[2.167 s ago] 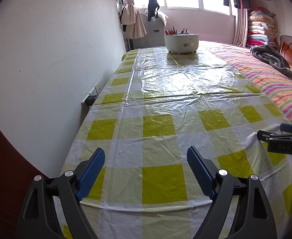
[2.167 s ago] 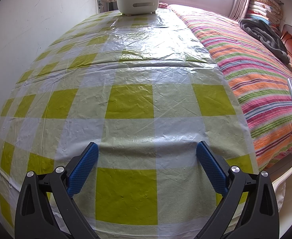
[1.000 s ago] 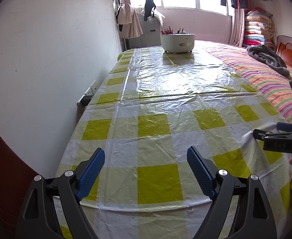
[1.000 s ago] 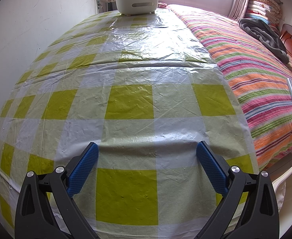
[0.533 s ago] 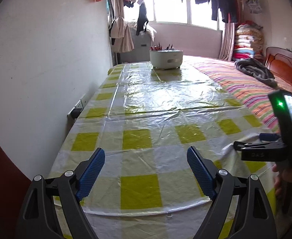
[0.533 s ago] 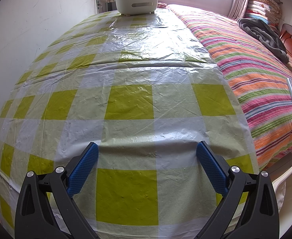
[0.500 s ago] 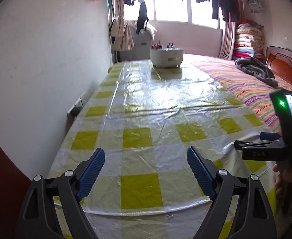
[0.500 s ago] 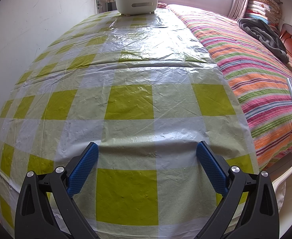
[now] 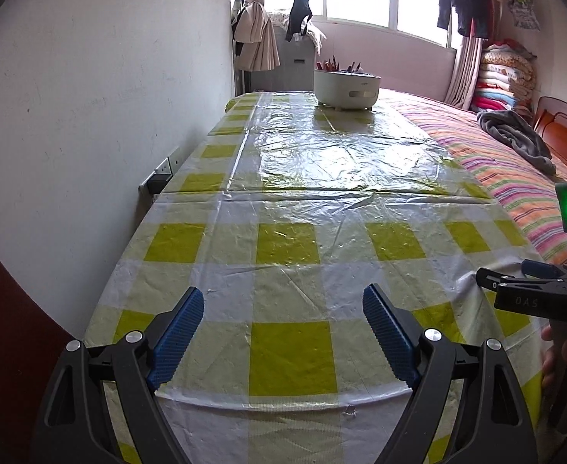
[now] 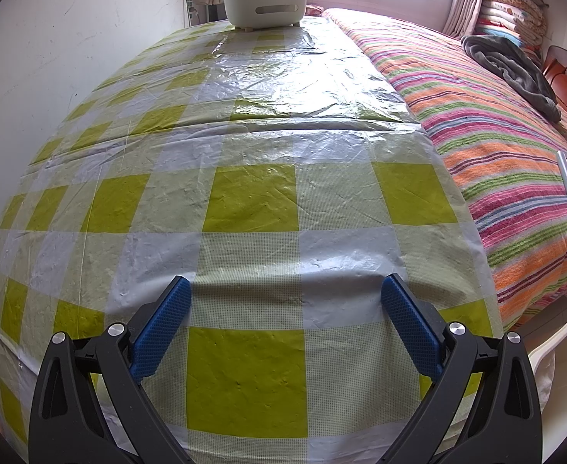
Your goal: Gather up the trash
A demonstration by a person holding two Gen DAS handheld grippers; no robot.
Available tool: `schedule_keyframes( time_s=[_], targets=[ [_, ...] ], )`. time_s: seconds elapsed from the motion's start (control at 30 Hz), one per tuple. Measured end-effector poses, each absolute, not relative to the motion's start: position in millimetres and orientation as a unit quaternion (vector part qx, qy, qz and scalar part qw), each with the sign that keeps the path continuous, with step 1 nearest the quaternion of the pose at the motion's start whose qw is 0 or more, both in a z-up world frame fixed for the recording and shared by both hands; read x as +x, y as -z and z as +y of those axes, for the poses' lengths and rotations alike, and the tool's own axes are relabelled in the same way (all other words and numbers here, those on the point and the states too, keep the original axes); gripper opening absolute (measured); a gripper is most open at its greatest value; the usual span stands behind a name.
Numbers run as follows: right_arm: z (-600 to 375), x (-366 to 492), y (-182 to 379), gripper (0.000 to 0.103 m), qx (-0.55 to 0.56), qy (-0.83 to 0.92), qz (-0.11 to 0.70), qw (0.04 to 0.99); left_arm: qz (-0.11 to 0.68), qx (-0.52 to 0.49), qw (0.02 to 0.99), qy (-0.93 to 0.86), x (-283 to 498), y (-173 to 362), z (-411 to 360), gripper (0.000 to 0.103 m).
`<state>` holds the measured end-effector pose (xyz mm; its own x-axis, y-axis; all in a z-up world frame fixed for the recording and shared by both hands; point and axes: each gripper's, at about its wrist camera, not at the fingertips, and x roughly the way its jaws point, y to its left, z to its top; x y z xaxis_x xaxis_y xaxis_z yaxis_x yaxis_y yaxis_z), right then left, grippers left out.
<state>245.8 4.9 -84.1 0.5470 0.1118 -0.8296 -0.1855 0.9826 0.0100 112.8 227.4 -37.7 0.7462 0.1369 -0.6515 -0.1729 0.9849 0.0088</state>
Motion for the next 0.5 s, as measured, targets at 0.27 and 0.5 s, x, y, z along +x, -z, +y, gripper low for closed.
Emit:
schedule_keyframes(
  time_s=[0.27,0.5],
  targets=[
    [4.7,245.8,84.1,0.098,-0.039,-0.085,0.468,0.879,0.351,-0.03,0.933,-0.081,113.1,38.2,227.8,0.082],
    [4.7,245.7,84.1,0.098,-0.039,-0.085,0.468,0.879,0.352,-0.034,0.932,-0.081,113.0,38.9,228.5,0.082]
  ],
)
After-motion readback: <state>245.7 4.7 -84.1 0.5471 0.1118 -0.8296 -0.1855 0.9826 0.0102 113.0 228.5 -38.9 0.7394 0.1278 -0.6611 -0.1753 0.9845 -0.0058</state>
